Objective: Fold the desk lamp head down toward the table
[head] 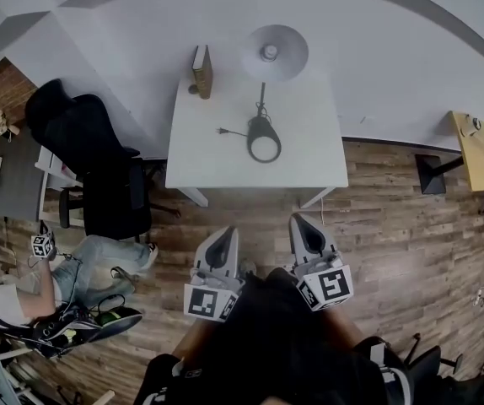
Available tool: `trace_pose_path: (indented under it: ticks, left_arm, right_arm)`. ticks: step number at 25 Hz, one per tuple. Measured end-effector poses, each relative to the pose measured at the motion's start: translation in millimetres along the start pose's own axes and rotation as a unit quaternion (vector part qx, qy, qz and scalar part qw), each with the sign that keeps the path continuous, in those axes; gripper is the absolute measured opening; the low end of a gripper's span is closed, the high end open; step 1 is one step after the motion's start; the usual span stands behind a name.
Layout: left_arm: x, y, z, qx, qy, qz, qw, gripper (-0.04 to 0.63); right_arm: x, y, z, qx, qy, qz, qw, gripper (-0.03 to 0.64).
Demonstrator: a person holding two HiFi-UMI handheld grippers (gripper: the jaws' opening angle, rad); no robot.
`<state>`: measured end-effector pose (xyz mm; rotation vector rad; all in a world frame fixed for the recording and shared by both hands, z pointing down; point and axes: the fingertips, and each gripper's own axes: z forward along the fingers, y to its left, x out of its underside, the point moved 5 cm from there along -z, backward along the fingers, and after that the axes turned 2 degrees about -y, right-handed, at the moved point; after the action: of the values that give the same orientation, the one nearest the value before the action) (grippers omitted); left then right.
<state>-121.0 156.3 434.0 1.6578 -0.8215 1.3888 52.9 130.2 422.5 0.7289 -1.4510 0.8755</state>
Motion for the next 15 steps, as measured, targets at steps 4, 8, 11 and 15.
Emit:
trace_pose_path:
  ticks: [4, 8, 11, 15]
  left_arm:
    - [2.8, 16.4, 8.5, -0.002, -0.004, -0.007, 1.0, 0.021]
    - [3.0, 28.0, 43.3, -0.002, 0.001, -0.003, 1.0, 0.021]
    - [-0.5, 36.5, 67.2, -0.006, -0.002, 0.005, 1.0, 0.021]
    - [-4.3, 40.8, 101.0, -0.017, -0.013, 0.013, 0.9997, 0.021]
  right_arm:
    - [1.6, -2.6, 18.6, 0.001, 0.002, -0.002, 1.0, 0.011]
    - [1.7, -25.4, 47.4, -0.001, 0.007, 0.004, 1.0, 0.011]
    - [-0.4, -38.7, 68.1, -0.012, 0.005, 0.004, 1.0, 0.011]
    - [-7.3, -62.2, 91.5, -0.033, 0.004, 0.0, 0.999, 0.011]
